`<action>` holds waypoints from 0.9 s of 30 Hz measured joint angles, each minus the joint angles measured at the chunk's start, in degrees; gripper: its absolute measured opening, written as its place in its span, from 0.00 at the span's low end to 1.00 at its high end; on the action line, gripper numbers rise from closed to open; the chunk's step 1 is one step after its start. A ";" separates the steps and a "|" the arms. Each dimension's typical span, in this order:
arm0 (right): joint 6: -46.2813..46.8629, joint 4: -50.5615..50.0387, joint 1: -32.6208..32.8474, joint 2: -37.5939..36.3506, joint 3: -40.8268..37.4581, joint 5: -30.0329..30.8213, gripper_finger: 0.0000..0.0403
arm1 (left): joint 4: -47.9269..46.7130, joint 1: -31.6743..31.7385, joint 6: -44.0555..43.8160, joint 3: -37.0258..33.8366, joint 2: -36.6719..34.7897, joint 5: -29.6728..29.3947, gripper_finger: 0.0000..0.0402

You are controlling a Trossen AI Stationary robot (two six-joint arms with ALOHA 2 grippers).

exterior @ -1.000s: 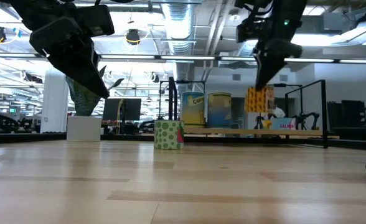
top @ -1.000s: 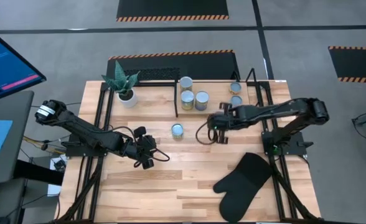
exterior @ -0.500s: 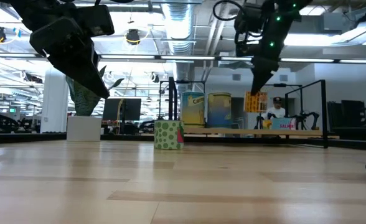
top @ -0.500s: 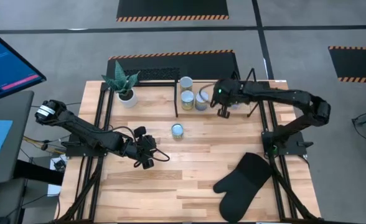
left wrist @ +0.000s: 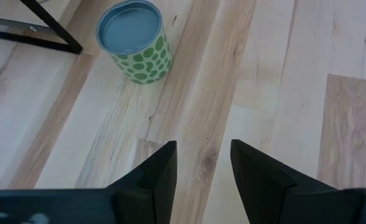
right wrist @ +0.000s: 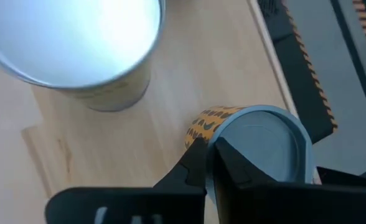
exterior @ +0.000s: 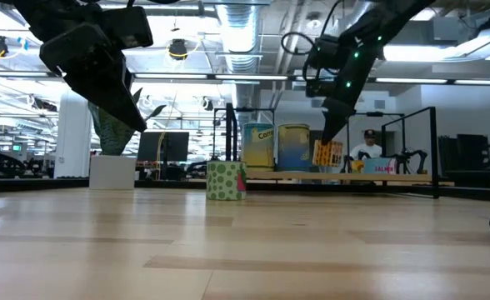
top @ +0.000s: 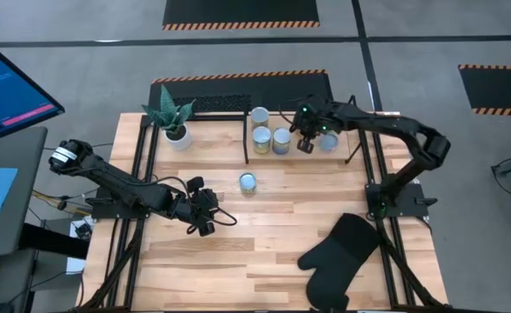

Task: Pick and place cans onto a shelf
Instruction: Put the the canned black beans on the shelf

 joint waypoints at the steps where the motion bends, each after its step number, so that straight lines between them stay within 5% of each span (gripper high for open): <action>1: -0.09 0.02 -0.23 0.56 0.00 0.02 0.05 | 0.04 0.01 0.00 0.00 0.00 0.00 0.35; 27: -0.81 3.67 -1.27 3.02 0.00 0.30 0.14 | 0.04 0.02 -0.67 0.00 0.00 0.02 0.35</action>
